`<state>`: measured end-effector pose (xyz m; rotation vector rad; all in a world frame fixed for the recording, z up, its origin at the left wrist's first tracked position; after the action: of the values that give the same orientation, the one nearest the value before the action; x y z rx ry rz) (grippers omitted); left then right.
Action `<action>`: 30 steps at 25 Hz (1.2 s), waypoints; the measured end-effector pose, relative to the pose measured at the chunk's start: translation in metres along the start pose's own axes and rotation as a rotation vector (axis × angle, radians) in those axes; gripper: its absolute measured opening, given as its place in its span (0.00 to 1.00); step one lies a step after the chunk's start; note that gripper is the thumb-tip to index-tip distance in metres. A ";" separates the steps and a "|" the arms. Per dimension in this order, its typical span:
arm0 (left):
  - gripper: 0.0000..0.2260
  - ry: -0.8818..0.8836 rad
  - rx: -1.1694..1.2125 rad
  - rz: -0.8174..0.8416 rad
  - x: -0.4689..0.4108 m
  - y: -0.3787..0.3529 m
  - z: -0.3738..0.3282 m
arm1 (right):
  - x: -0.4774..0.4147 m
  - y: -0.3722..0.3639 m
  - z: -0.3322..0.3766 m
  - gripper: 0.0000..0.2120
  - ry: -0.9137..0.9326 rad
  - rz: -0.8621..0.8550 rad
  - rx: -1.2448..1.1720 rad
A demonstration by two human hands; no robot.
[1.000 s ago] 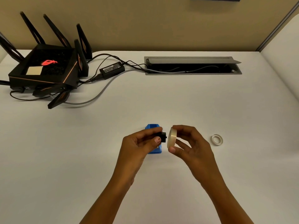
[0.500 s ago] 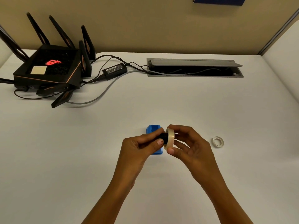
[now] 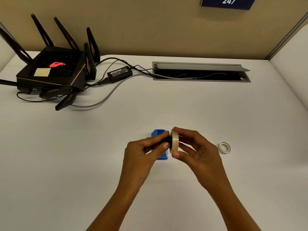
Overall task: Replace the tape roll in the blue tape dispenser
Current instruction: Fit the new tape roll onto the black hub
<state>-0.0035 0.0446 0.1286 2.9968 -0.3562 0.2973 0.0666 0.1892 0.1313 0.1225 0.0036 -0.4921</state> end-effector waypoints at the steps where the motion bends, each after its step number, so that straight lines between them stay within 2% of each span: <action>1: 0.14 -0.012 -0.006 -0.003 0.000 0.000 0.000 | 0.000 -0.001 0.001 0.22 0.001 0.001 0.007; 6: 0.16 -0.049 0.008 -0.037 0.001 0.002 0.000 | 0.000 -0.005 0.005 0.22 -0.005 -0.005 -0.025; 10: 0.10 -0.081 0.022 -0.050 -0.001 0.004 -0.002 | -0.001 -0.008 0.005 0.23 -0.006 0.008 -0.039; 20: 0.10 -0.139 -0.029 -0.087 -0.002 0.006 -0.005 | 0.003 -0.013 0.005 0.24 -0.005 -0.010 -0.069; 30: 0.10 -0.102 -0.096 -0.116 -0.001 0.010 -0.006 | 0.002 -0.014 0.004 0.25 -0.011 0.015 -0.041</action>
<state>-0.0083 0.0359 0.1348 2.9293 -0.1979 0.1130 0.0618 0.1758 0.1335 0.0799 0.0023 -0.4777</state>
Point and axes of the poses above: each hand's wrist, its own x-axis away from the middle knuckle, its own y-axis out of the back of the hand, z = x × y, the point moved 2 cm from there along -x, towards the middle knuckle, and after that the axes turned 10 degrees about -z, right-handed, at the moved point
